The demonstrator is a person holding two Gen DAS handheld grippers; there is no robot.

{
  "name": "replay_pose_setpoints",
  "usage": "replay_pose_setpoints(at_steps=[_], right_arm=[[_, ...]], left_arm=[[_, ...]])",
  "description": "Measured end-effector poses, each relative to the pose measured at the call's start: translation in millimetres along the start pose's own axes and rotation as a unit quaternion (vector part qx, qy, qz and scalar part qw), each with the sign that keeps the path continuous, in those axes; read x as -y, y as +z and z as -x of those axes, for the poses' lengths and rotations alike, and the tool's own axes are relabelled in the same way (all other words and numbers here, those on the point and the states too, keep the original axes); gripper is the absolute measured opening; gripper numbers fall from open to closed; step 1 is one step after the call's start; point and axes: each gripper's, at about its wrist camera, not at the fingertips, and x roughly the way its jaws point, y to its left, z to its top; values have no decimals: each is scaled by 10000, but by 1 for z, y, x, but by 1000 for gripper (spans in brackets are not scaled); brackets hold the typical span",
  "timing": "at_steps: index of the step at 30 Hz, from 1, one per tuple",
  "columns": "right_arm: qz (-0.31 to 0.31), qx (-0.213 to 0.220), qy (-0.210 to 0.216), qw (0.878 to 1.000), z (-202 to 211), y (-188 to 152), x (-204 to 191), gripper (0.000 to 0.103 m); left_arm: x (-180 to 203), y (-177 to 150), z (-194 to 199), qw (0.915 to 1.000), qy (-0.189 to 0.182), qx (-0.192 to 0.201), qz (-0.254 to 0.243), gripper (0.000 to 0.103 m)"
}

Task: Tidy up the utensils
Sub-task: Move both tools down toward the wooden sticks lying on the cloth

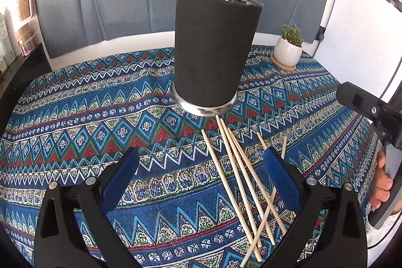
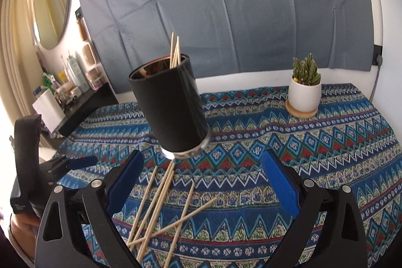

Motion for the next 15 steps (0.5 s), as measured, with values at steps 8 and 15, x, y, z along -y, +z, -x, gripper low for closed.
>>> replay_pose_setpoints(at_steps=[8,15], right_arm=[[245,-1199,-268,9921,-21,-48,0,93],[583,-1732,-451,9821,-39,-80,-14,93]], left_arm=[[3,-19,-24,9992,-35,-395,-82,97],[-5,-24,-34,9989,42,-467,-48,97]])
